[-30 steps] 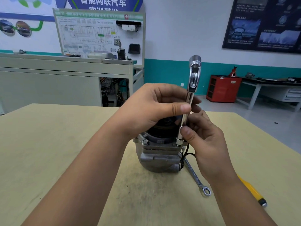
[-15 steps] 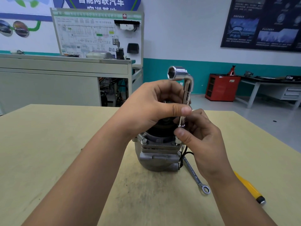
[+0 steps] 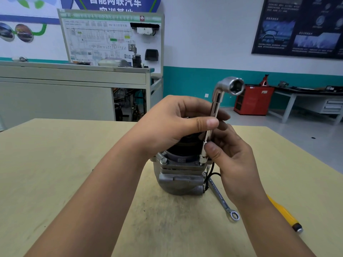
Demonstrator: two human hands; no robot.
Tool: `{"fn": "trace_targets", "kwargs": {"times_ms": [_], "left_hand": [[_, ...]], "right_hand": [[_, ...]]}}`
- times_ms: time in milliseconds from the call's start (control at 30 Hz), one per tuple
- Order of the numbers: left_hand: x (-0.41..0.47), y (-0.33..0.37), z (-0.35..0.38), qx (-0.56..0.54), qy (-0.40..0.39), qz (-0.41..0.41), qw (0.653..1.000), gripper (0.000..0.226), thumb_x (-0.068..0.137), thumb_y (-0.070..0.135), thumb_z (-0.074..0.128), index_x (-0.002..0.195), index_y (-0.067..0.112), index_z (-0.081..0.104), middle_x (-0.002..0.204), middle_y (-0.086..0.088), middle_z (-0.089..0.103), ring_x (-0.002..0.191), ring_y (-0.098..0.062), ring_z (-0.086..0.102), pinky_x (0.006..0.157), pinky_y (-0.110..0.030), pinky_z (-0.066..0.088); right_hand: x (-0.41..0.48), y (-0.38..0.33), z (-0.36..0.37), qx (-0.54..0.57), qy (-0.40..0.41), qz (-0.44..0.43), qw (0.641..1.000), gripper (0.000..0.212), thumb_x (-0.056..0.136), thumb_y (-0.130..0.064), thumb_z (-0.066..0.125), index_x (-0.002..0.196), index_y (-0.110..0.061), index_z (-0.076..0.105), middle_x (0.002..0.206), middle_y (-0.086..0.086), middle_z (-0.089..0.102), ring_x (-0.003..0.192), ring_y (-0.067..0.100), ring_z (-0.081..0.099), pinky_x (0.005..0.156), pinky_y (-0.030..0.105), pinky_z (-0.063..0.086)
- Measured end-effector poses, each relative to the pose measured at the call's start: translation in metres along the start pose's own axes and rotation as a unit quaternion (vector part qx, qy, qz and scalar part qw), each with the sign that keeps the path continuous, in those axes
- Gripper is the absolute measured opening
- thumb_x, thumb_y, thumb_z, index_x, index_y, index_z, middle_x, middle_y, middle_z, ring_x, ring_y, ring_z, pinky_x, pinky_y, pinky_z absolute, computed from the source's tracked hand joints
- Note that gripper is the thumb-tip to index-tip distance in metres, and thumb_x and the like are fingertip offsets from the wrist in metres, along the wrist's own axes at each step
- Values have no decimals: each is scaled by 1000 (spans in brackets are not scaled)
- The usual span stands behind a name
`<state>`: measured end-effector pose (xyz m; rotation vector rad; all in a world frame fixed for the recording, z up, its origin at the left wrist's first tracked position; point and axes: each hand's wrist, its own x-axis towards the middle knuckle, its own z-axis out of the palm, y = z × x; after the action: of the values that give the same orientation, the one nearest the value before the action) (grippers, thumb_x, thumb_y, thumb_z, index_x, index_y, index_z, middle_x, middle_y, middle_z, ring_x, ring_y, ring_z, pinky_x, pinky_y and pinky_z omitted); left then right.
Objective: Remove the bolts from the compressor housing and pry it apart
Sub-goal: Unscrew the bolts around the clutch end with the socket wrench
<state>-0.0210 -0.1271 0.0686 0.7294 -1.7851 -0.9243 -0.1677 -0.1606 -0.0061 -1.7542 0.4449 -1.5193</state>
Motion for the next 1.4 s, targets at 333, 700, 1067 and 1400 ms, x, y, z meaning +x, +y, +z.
{"fn": "trace_targets", "kwargs": {"times_ms": [333, 700, 1067, 1400], "left_hand": [[2, -2, 0, 37, 31, 18, 999, 13, 69, 19, 74, 70, 32, 73, 76, 5, 72, 78, -13, 68, 79, -26, 56], [2, -2, 0, 37, 37, 20, 998, 10, 71, 21, 72, 74, 31, 74, 77, 5, 73, 79, -9, 70, 80, -24, 54], [3, -2, 1, 37, 47, 19, 998, 13, 66, 18, 74, 65, 31, 70, 74, 3, 70, 77, -24, 64, 83, -35, 55], [3, -3, 0, 55, 71, 16, 996, 16, 60, 20, 78, 64, 24, 63, 69, 4, 67, 69, -12, 61, 70, -26, 51]], "right_hand": [[-1, -1, 0, 5, -4, 4, 1000, 21, 68, -35, 68, 89, -39, 69, 84, -8, 57, 83, 7, 59, 73, 20, 50], [1, -2, 0, 1, 6, 10, 1000, 17, 74, -12, 62, 83, -26, 65, 87, 16, 53, 78, 9, 58, 69, 20, 50], [1, 0, -2, 0, 0, 11, 1000, 13, 82, -31, 61, 88, -27, 71, 83, -5, 51, 79, 11, 53, 68, 22, 46], [1, 0, 0, -12, 15, 11, 1000, 28, 69, -13, 65, 80, -39, 68, 80, -2, 53, 72, 5, 55, 65, 17, 48]]}}
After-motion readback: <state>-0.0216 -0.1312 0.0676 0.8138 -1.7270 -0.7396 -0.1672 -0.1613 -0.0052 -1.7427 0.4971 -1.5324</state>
